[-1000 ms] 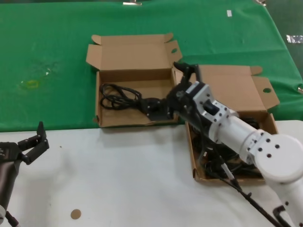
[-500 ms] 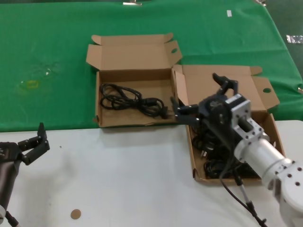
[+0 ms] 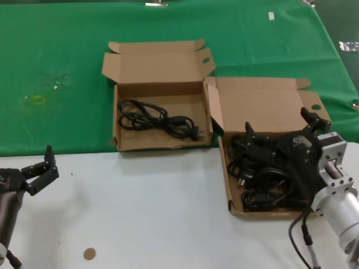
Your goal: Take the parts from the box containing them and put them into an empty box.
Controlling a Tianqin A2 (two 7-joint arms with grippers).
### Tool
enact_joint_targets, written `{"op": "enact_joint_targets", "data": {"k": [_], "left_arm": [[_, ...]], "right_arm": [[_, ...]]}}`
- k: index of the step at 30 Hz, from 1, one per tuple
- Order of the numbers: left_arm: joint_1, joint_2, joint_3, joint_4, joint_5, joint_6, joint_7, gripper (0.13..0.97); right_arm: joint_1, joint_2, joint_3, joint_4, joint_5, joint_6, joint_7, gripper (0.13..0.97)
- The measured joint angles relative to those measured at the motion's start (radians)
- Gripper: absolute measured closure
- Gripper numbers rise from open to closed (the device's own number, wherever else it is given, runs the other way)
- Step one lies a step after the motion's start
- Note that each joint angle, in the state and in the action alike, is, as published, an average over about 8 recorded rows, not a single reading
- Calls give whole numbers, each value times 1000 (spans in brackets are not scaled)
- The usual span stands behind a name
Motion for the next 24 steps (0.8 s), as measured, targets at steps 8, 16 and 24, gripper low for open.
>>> {"op": "enact_joint_targets", "data": {"k": [8,16,24], "left_arm": [[0,0,0,0,0,0,0,132],[0,0,0,0,0,0,0,132],[0,0,0,0,0,0,0,132]], "right_arm": [[-15,1,8,8,14,12,-3,129],[-15,1,8,8,14,12,-3,129],[-15,1,8,8,14,12,-3,129]]}}
